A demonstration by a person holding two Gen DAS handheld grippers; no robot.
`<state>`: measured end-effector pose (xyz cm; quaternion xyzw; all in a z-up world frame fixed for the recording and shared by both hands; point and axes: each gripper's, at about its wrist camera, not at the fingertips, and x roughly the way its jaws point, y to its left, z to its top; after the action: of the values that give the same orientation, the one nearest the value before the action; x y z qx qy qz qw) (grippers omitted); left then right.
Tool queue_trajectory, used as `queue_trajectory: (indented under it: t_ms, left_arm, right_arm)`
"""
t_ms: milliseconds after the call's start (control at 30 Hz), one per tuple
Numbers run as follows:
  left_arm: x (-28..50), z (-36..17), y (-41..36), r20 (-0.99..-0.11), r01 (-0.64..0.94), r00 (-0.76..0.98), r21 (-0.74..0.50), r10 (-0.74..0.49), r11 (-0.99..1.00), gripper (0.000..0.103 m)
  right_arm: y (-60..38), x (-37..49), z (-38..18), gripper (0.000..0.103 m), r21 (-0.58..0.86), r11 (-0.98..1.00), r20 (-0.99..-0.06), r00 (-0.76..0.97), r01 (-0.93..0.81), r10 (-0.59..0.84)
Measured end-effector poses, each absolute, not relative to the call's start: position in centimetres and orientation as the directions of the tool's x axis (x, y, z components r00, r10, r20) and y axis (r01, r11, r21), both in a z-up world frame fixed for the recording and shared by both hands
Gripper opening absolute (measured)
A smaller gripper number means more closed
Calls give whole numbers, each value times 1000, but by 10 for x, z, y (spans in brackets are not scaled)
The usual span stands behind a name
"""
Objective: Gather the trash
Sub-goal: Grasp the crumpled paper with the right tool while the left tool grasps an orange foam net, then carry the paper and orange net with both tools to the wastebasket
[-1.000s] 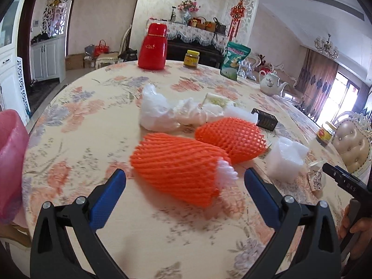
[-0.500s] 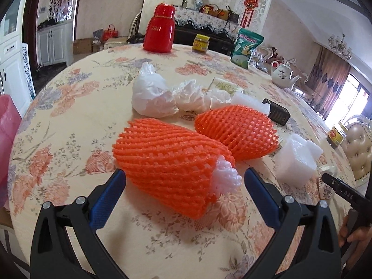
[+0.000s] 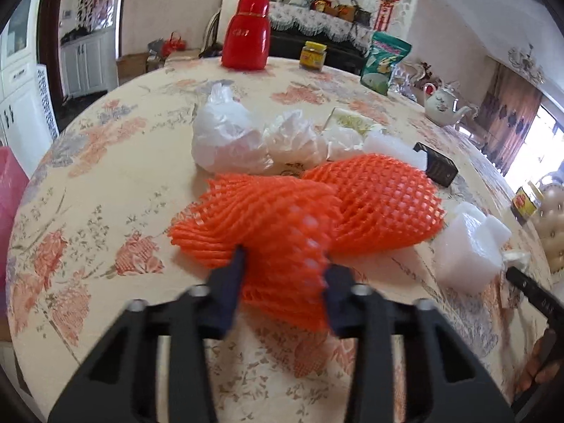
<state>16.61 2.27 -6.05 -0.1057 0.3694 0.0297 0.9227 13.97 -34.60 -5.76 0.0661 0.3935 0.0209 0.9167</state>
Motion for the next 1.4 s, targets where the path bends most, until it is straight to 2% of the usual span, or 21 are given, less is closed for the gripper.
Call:
queue_trajectory:
  t_ms: [33,133,367,500,900,1400]
  left_arm:
    - [164,-60,22,-684,-129,729,-172,-24,977,23]
    - [154,-57,20,-667,-105,744,-179,-42,978,22]
    - [132,-50,10,-631,-42,771,-192,-91,980,21]
    - [121,-43,5,-608,-8,787,-185,-108,983,21]
    - [89,-28,-4,-545,33,831,-149,-110,988,22]
    - [45,-21,3,-440,24,897,-54,-46,998,22]
  right_arm:
    - [-346,140,-57,64,138,990,-718,691,14,90]
    - [-347,139,-57,64,141,990,-712,696,19,89]
    - [-344,135,-54,64,123,992,-699,711,16,75]
    - [-334,121,-43,64,96,995,-643,762,-14,73]
    - [-261,72,-18,64,85,971,-570,788,-225,233]
    - [-215,41,-10,64,48,948,-546,786,-316,290]
